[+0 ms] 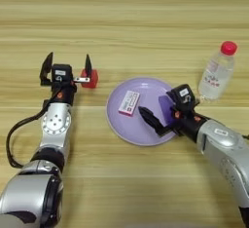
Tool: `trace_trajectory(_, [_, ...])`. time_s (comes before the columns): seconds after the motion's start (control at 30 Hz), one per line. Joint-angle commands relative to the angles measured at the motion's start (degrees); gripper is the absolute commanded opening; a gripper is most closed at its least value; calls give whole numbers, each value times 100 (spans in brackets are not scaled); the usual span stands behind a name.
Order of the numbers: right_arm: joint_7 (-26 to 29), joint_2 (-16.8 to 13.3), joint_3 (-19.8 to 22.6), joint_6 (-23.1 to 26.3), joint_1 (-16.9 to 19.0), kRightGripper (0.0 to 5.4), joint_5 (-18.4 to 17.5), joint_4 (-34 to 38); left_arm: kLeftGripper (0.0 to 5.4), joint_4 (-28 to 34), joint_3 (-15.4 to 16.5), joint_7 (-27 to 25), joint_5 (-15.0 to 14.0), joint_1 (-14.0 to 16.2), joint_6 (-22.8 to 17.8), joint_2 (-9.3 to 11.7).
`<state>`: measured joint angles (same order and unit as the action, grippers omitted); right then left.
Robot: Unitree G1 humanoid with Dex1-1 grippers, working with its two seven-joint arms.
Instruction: Move the objects on the table
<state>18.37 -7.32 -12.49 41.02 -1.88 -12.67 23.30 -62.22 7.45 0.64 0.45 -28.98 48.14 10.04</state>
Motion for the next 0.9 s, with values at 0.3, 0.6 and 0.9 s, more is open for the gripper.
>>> trace_trajectory(0.3, [-10, -74, 313, 39, -152, 540, -88, -461, 537, 127, -42, 25, 80, 68, 94, -20])
trace_trajectory(0.6, [52, -76, 277, 168, -88, 540, -212, -417, 537, 152, -18, 60, 66, 81, 86, -13])
trace_trajectory(0.9, [48, -88, 315, 180, -95, 540, -233, -610, 537, 205, -21, 81, 69, 103, 93, -35])
